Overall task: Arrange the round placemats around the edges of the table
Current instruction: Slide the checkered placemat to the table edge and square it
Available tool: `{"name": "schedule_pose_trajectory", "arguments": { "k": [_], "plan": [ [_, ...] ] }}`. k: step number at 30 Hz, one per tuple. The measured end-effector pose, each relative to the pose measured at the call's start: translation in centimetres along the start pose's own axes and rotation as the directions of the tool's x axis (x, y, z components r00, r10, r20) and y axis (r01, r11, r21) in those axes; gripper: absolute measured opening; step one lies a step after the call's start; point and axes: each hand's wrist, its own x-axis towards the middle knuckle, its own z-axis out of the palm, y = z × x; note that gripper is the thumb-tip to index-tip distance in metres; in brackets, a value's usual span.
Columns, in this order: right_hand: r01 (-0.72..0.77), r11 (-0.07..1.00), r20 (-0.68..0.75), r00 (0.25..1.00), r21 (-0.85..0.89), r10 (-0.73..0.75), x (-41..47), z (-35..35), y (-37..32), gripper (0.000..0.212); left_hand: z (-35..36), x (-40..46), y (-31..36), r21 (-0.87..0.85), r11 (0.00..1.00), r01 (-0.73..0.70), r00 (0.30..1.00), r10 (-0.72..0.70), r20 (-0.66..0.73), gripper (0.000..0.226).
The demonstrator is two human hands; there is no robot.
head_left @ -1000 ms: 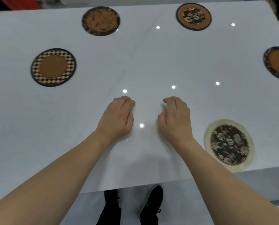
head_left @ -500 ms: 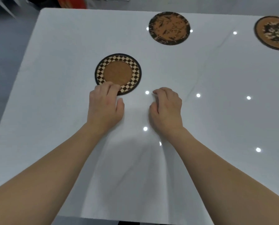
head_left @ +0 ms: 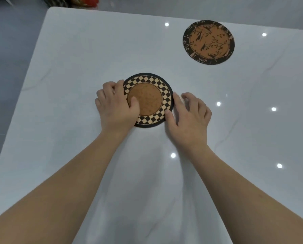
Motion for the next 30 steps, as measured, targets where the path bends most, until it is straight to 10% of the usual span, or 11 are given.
{"name": "schedule_pose_trajectory", "arguments": {
  "k": [13, 30],
  "plan": [
    [-0.01, 0.927, -0.073, 0.997, 0.375, 0.04, -0.2, -0.4, 0.6, 0.031, 0.1, 0.0, -0.5, -0.286, 0.958, -0.005, 0.997, -0.018, -0.079, 0.016],
    [-0.037, 0.969, -0.005, 0.999, 0.243, 0.039, -3.3, -2.6, 2.6, 0.035, -1.9, -6.2, 2.4, -0.426, 0.9, 0.086, 0.995, -0.06, 0.075, 0.017]
  ]
}}
